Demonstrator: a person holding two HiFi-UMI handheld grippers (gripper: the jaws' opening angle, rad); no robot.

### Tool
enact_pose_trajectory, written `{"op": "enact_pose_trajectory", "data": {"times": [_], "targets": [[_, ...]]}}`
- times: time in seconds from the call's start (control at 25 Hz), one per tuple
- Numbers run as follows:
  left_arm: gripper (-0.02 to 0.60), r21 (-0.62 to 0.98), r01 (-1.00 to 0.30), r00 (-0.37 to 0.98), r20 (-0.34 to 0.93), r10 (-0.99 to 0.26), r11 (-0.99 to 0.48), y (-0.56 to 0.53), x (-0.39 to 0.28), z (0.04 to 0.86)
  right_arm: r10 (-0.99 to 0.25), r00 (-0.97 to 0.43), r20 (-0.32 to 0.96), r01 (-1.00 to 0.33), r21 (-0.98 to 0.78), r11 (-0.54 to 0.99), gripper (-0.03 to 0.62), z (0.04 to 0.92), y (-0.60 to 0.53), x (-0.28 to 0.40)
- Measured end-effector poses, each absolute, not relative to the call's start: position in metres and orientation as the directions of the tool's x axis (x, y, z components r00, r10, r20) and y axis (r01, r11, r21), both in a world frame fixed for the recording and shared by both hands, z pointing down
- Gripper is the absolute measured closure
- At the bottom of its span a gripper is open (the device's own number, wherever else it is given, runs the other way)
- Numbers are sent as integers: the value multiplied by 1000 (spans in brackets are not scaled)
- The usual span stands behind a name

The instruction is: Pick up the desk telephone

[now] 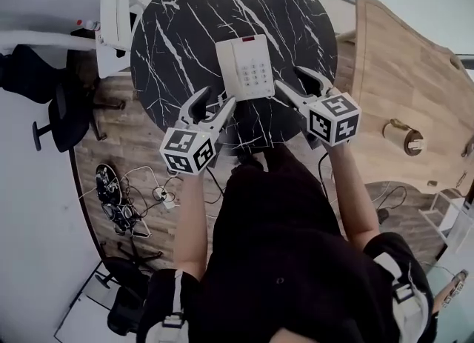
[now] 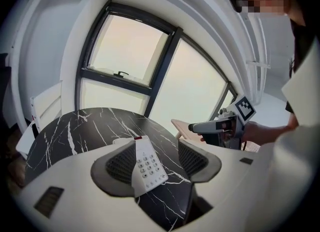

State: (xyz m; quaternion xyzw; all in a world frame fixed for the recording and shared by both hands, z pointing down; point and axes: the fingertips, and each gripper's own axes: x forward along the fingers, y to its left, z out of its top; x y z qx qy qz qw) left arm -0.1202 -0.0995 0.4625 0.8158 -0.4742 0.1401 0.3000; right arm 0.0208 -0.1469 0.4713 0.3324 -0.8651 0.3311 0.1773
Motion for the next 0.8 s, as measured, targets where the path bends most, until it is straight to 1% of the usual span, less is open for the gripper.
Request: {"op": "enact_pose_trajectory", "data": {"times": [0.28,0.8], "targets": [[281,390,-862,500,558,-662,-322,-109,-113,489,-364,-739,567,-659,-496,566,316,505,-153,13],[244,457,-856,503,632,-590,-239,-108,-120,552,-233,-742,628,-635,-549,543,310,566,-144,1]]}}
